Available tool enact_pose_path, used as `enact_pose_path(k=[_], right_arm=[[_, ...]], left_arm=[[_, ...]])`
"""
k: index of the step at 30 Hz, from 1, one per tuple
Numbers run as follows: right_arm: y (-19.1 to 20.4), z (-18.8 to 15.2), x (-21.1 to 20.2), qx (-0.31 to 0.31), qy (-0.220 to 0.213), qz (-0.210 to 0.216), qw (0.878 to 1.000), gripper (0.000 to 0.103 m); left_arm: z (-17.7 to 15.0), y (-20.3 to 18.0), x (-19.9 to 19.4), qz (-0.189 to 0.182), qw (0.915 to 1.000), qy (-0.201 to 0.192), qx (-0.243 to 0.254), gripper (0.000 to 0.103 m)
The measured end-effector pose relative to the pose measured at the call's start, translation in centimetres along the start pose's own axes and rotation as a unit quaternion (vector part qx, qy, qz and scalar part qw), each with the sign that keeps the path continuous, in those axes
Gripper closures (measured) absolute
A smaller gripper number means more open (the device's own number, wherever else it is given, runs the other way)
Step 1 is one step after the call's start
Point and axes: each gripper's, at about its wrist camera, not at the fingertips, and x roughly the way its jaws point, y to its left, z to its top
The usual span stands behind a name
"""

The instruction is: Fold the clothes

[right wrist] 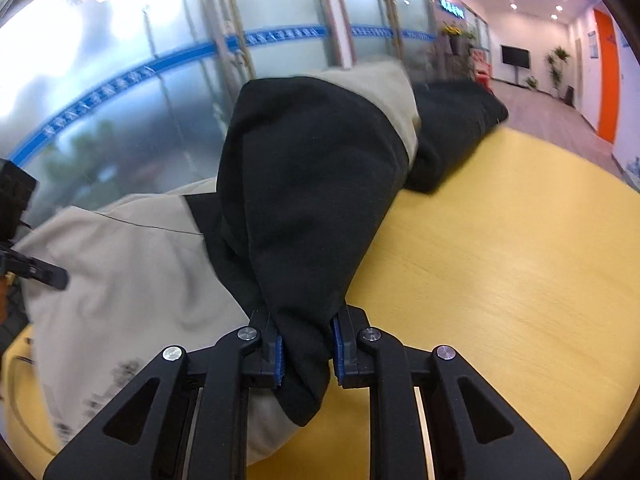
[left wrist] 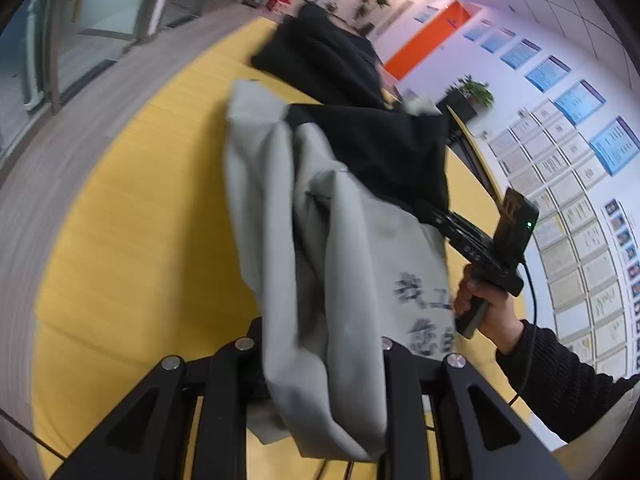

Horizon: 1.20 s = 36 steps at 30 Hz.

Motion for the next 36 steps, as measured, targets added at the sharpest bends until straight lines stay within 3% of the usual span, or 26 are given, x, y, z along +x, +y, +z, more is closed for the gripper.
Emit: enact_pose_path(k=[6,9,11,15,20,24,28,33,36], right_arm=[[0.1,1.7,2.0,-0.024,0.028,-0.003,0.999,0.084],[-0.3,1.8,2.1,-0.037,0.045,-0.010,0.998,0.076],[-0.6,1.6,2.1,-0.049,0.051,-0.019,0.997,0.071],[0.2,2.0,0.7,-0.084,0.048,-0.027,0.995,0.046],[0.6,1.7,-4.3,-0.133,0.042,-0.018,0.990,0.035],[3.0,2.5,-10.4,-0.152,0.021,0.008,0.988,0.015],[6.1,0.9,-15.3,-0.159,0.036,0.030,0.986,0.013],[10.8,-1.4,-19.1,-0.156,0.031,0.026,0.987,0.013],[12.7,-3.2,-21.1,-0.155,0.030,0.006,0.988,0.011]], left_arm=[[-0.5,-0.6,1.6,0.023,0.9993,0.017,0.024,0.073],[-0.9,-0.7,2.6,0.037,0.9983,0.029,0.034,0.054],[-1.1,-0.1,2.3,0.038,0.9973,0.033,0.054,0.032],[-1.1,0.9,1.6,0.059,0.9926,0.037,0.100,0.024],[-3.1,0.0,-2.4,0.070,0.9920,0.001,0.105,0.023],[-6.4,-1.2,-8.9,0.103,0.9881,-0.051,0.102,0.021],[-10.0,-5.2,-13.3,0.158,0.9783,-0.115,0.068,0.014],[-14.5,-12.7,-15.1,0.188,0.9676,-0.146,0.085,0.012],[-17.0,-16.8,-14.5,0.207,0.9571,-0.179,0.096,0.001]])
